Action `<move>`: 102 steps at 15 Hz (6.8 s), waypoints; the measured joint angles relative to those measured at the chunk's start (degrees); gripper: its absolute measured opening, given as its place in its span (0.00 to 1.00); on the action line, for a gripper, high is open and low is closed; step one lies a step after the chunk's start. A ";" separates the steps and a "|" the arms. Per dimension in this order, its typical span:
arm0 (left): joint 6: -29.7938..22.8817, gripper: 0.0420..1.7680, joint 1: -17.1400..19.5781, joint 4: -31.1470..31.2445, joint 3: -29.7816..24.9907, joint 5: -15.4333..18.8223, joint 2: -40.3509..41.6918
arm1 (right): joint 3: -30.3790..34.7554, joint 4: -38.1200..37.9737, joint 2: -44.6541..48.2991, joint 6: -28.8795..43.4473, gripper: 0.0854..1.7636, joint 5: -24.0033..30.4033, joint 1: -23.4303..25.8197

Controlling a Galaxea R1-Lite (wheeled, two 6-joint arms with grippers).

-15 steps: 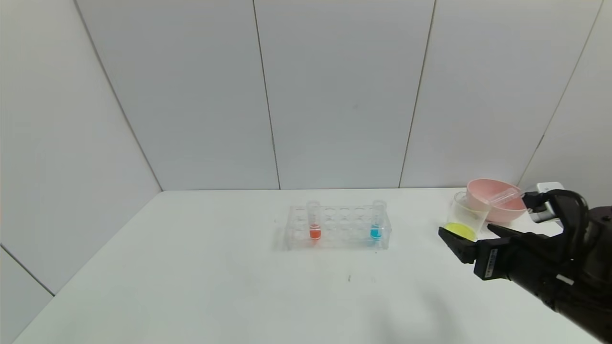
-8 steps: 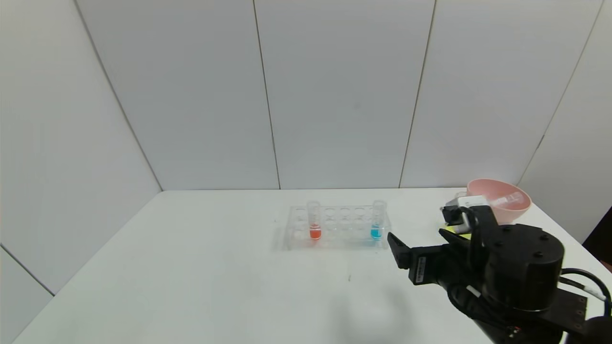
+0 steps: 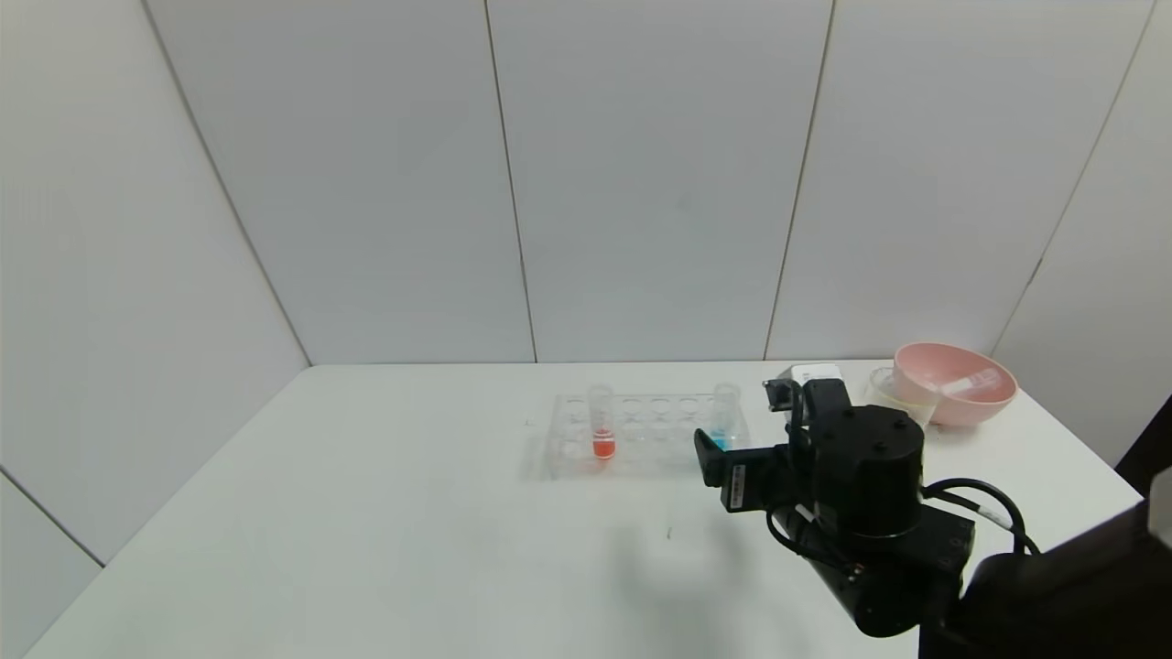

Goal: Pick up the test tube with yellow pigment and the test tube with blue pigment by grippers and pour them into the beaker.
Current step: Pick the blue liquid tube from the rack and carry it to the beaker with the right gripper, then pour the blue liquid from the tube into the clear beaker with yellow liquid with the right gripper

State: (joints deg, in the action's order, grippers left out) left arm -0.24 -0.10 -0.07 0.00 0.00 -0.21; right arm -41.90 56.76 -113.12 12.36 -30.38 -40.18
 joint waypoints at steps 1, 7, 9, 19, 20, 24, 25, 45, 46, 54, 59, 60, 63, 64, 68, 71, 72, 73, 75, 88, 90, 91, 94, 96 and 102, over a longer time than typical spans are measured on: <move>0.02 1.00 0.00 0.00 0.00 0.00 0.00 | -1.73 -0.07 -1.27 -0.51 0.96 0.68 0.55; 0.00 1.00 0.00 0.00 0.00 0.02 0.00 | -9.61 -0.13 -8.83 -3.99 0.97 4.28 4.88; 0.02 1.00 0.00 0.00 0.00 0.00 0.00 | -11.54 -0.05 -10.75 -4.02 0.97 4.38 5.51; 0.00 1.00 0.00 0.00 0.00 0.05 0.00 | -16.14 0.22 -14.40 -5.33 0.83 4.13 5.67; 0.02 1.00 0.00 0.00 0.00 0.00 0.00 | -16.18 0.22 -14.45 -5.33 0.74 4.17 5.64; 0.00 1.00 0.00 0.00 0.00 0.02 0.00 | -16.04 0.33 -14.40 -5.34 0.44 3.95 5.29; 0.00 1.00 0.00 0.00 0.00 0.00 0.00 | -15.92 0.35 -14.36 -5.36 0.38 3.89 5.24; 0.00 1.00 0.00 0.00 0.00 0.00 0.00 | -14.19 0.72 -4.33 -9.33 0.26 4.16 5.05; 0.00 1.00 0.00 0.00 0.00 0.00 0.00 | -13.62 0.50 -3.95 -9.63 0.26 4.55 5.42; 0.00 1.00 0.05 0.00 0.00 0.02 0.00 | -0.18 -8.01 9.40 -14.74 0.26 41.87 21.53; 0.00 1.00 0.00 0.00 0.00 0.02 0.00 | -4.43 -33.89 15.93 -28.12 0.26 67.13 42.81; 0.00 1.00 0.00 0.00 0.00 0.00 0.00 | -7.22 -39.77 16.35 -31.66 0.26 70.12 46.07; 0.02 1.00 0.00 0.00 0.00 0.00 0.00 | -18.58 -59.05 15.85 -45.23 0.26 76.00 54.50; 0.02 1.00 0.00 0.00 0.00 0.00 0.00 | -22.49 -65.82 15.08 -50.85 0.26 76.61 56.47; 0.02 1.00 0.00 0.02 0.00 0.00 0.00 | -40.31 -92.01 10.19 -66.52 0.26 76.80 61.81; 0.02 1.00 0.00 0.00 0.00 0.02 0.00 | -53.72 -102.41 5.23 -69.67 0.26 73.92 62.74; 0.00 1.00 0.00 0.00 0.00 0.02 0.00 | -58.15 -105.17 3.25 -71.12 0.26 71.86 62.81; 0.02 1.00 0.00 0.02 0.00 0.00 0.00 | -61.75 -107.50 1.55 -72.57 0.26 69.19 62.81; 0.00 1.00 0.00 0.00 0.00 0.02 0.00 | -68.82 -112.32 -2.23 -75.39 0.26 62.59 62.55; 0.02 1.00 0.00 0.00 0.00 0.00 0.00 | -72.70 -105.67 -8.77 -76.52 0.26 46.28 53.38; 0.02 1.00 0.00 0.02 0.00 0.00 0.00 | -72.70 -104.60 -8.85 -76.44 0.26 42.74 51.59; 0.02 1.00 0.00 0.00 0.00 0.02 0.00 | -72.70 -103.73 -8.87 -76.44 0.26 40.47 50.68; 0.00 1.00 0.00 0.00 0.00 0.00 0.00 | -72.70 -101.15 -8.96 -76.39 0.26 36.45 48.12; 0.02 1.00 0.00 0.00 0.00 0.02 0.00 | -72.70 -100.30 -9.05 -76.28 0.26 35.11 46.87; 0.00 1.00 0.00 0.00 0.00 0.02 0.00 | -72.70 -99.56 -9.40 -75.14 0.26 29.01 43.65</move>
State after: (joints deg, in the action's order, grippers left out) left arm -0.24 -0.10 -0.07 0.00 0.02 -0.21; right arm -114.60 -42.80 -122.52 -62.78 -1.37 3.47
